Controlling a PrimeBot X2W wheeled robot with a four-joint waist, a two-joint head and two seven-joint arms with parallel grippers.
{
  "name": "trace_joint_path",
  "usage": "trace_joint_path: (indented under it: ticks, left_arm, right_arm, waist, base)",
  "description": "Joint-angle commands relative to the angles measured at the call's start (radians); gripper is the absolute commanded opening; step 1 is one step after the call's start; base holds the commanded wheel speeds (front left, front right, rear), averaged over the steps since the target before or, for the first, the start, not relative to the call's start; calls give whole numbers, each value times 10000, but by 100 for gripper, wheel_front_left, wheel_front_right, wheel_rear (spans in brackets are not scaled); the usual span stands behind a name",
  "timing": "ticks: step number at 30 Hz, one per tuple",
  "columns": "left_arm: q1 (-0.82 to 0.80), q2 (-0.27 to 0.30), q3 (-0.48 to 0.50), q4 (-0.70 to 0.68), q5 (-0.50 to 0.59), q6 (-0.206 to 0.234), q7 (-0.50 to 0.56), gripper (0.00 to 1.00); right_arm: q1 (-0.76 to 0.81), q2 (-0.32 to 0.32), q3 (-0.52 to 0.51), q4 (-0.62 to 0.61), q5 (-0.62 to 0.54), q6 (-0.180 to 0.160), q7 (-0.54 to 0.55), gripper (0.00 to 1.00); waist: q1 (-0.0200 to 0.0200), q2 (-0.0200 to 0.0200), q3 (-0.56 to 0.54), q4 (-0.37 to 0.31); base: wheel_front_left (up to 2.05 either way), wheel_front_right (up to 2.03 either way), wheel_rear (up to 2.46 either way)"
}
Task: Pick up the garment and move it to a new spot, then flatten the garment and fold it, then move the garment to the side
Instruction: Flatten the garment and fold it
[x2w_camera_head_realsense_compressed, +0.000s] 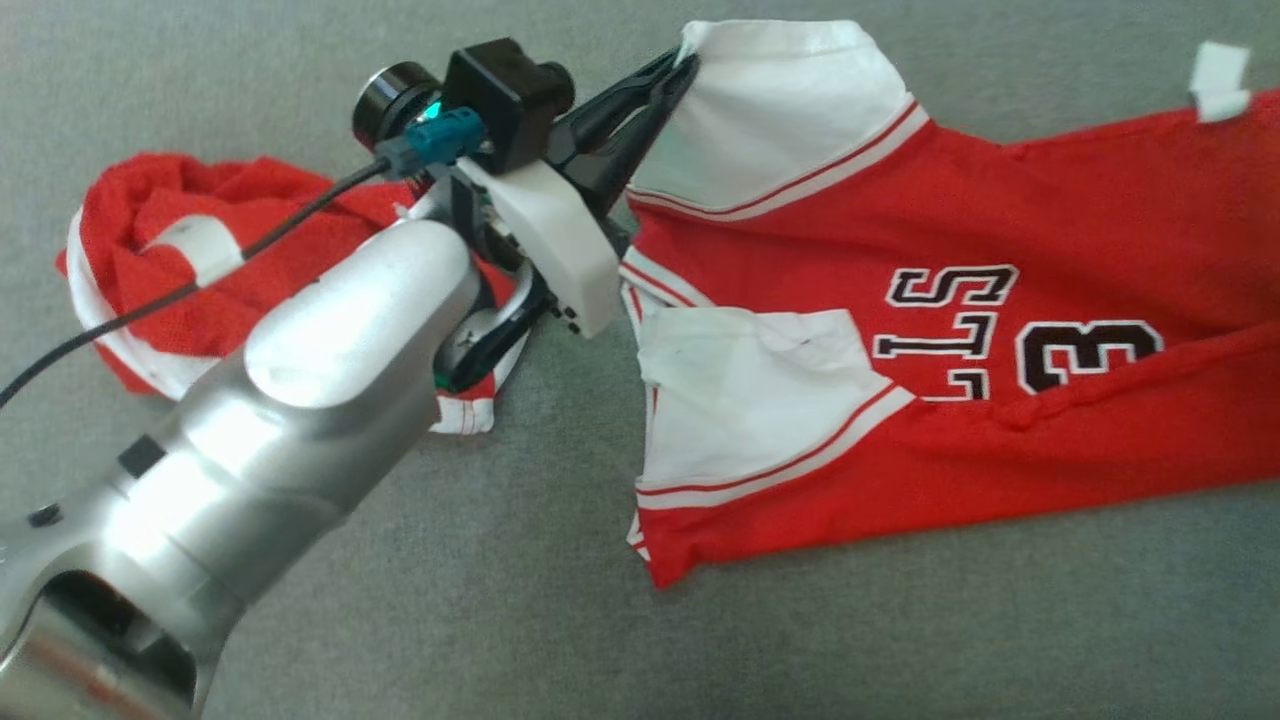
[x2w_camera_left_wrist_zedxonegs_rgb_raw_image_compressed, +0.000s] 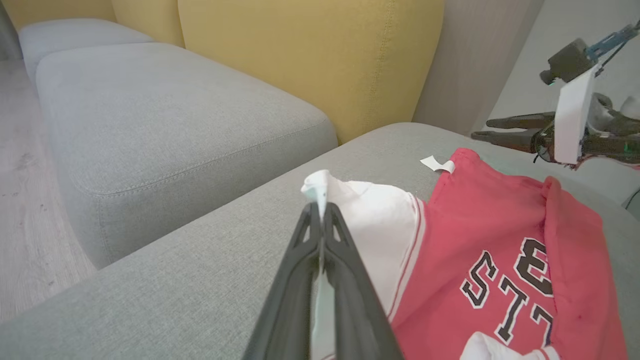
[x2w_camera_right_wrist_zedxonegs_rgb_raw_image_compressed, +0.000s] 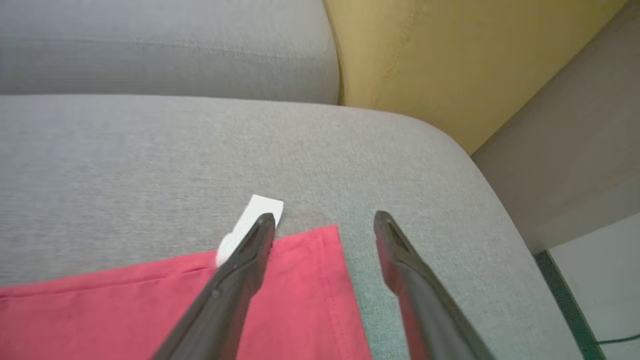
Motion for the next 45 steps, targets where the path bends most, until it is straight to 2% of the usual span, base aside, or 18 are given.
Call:
trace_joint_path:
  ticks: [1,7,20,21,22,26,32,38,45]
  left_arm:
    - [-452,173,287,-312,129,77,18,0]
    - [-678,89,288,-662,197,219,101,0]
    - [-1131,150,341,-930,212,282,306,0]
    - [-1149,170,338,-924,229,294,305,0]
    - [-1162,193,336,-915,239,298,303,0]
    - [-1164,300,368,-827,233,335,292,0]
    - [-1153,506,486,-401,234,448,131,0]
    - [-1458,723,706,359,384,566,-232,0]
    - [-2058,550,862,1352,817,668,-1184,0]
  right_arm:
    - [-197,-266,6,-134,-104,-9,44,100]
    - [-876,-356,-423,1040,-620,-9,-59,100]
    - [-1482,-130,-1286,2303,-1537,-9,-65,100]
    - [-1506,-82,-1311,2385,-1556,-9,-16,45]
    - [-1533,-45,-1308,2439,-1584,-9,-2,0]
    - [-1642,58,-1347,2471,-1591,-9,-164,0]
    - [-1876,239,-1254,2268,-1328,-9,-972,0]
    - [-2125,440,-782,1939,-382,-9,-1843,0]
    - [-2176,423,-405,1500,872,-9,-2389,0]
  waist:
    - [-2,0,213,178]
    - [-2,0,591,359]
    - [-2,0,1109,514]
    - [-2,0,1117,506]
    - [-2,0,1120,492]
    - [-2,0,1061,397]
    - [-2,0,726,121]
    - [-2,0,420,-281]
    - [-2,0,172,-517]
  base:
    - [0,0,0]
    - [0,0,0]
    - [0,0,0]
    - [0,0,0]
    - [0,0,0]
    - [0,0,0]
    - [0,0,0]
    - [0,0,0]
    - [0,0,0]
